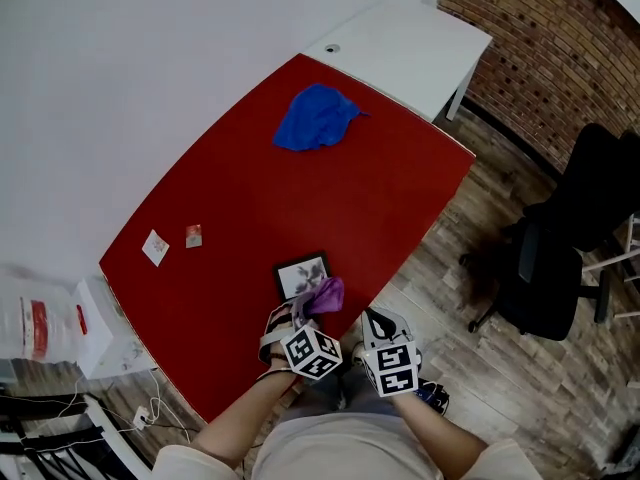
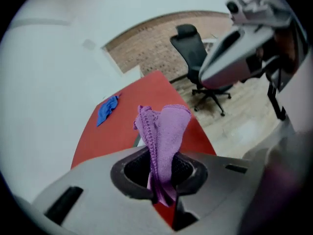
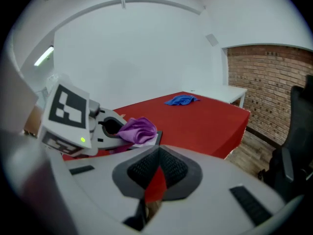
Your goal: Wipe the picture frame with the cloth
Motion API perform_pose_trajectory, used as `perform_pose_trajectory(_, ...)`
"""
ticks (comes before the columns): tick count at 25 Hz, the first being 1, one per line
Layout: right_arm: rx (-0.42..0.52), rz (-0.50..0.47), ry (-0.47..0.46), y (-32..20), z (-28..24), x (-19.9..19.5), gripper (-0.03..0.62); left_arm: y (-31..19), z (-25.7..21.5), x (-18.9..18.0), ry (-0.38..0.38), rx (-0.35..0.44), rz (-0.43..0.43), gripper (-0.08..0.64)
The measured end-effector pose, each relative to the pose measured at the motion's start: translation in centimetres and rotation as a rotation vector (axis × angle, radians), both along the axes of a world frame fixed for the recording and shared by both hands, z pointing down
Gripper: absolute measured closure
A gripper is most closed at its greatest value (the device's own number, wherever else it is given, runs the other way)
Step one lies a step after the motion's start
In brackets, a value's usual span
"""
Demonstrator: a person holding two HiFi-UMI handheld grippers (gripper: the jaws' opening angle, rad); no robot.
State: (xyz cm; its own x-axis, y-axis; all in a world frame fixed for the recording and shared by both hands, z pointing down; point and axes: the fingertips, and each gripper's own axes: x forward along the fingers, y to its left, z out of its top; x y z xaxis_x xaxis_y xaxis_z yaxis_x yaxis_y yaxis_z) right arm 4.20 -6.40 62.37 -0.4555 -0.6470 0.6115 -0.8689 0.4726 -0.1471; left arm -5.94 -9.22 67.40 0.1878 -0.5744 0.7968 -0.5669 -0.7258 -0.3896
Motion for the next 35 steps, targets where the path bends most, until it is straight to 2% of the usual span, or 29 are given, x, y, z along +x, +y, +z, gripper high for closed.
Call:
perform_pose_trajectory(4, 0.017, -0.045, -0.004, 1.9, -2.9, -0.5, 0.589, 4.4, -6.6, -1.0, 0.340, 0.050, -0.212, 0.499)
perform_pose_trajectory(6, 0.031, -0.051, -0.020, 2.6, -4.4, -0.8, 0.589, 6.4, -9.2, -2.4, 0.471, 0.072, -0.319, 0.499)
perform_pose_trajectory(8, 0.033, -0.043, -0.035, 3.4, -5.3, -1.2, 0.589, 8.0, -11.0, -3.6, 0.550, 0.118, -0.375, 0.499)
perform_pose_trajectory(10, 0.034, -0.033, -0.038, 4.1, -5.8, -1.5, 0.589, 9.3, -11.7, -4.5, 0.595, 0.157, -0.418, 0.499)
perform_pose_trajectory(12, 0.040, -0.025, -0.042, 4.4, -6.4, -2.1, 0.589, 10.0, -11.6, -5.3, 0.636, 0.161, -0.471, 0.499)
perform_pose_trajectory(16, 0.066, -0.020, -0.047, 4.6, -7.3, -3.3, 0.589, 10.1, -11.5, -6.2, 0.684, 0.152, -0.506, 0.499)
perform_pose_trajectory(20, 0.094, -0.032, -0.029, 5.0, -7.9, -3.7, 0.590, 10.3, -11.8, -6.3, 0.690, 0.157, -0.497, 0.499)
perform_pose_trajectory(27, 0.089, -0.030, -0.016, 5.8, -8.0, -4.2, 0.591, 11.2, -12.2, -6.2, 0.669, 0.176, -0.451, 0.499)
perform_pose_trajectory(35, 0.091, -0.035, -0.023, 6.1, -8.1, -4.7, 0.590, 10.7, -13.1, -7.5, 0.687, 0.194, -0.498, 0.499)
